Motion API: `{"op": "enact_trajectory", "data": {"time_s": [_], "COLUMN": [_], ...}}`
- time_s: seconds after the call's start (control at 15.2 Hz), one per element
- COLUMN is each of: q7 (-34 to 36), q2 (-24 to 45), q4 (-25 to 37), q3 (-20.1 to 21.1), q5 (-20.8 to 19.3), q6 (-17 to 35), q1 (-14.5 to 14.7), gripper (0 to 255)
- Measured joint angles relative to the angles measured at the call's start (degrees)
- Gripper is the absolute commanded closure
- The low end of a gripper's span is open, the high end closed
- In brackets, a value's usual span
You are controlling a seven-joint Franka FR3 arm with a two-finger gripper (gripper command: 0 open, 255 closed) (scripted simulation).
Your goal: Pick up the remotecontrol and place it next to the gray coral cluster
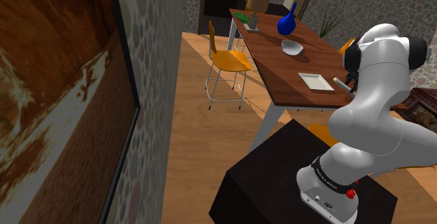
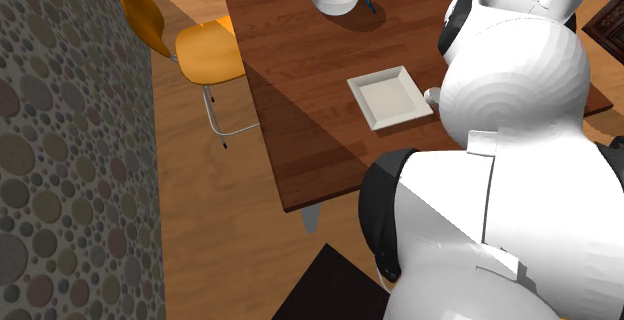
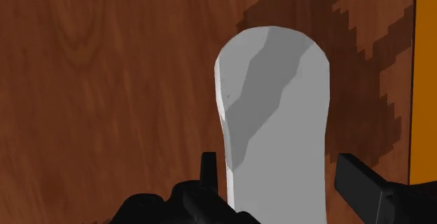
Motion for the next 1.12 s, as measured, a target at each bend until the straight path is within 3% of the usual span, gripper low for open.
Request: {"op": "enact_trajectory", "data": {"time_s": [0.66, 0.73, 1.12], "q7": [-0.33, -0.32, -0.32], "q2": [2.0, 2.03, 2.06], "q4": [-0.06, -0.02, -0.2], "q3": [0.67, 0.68, 0.68], "q5": [0.71, 0.72, 0.71], "q6": [2.13, 2.12, 2.14], "q1": [-0.39, -0.41, -0.39], "gripper": [255, 0, 0]}}
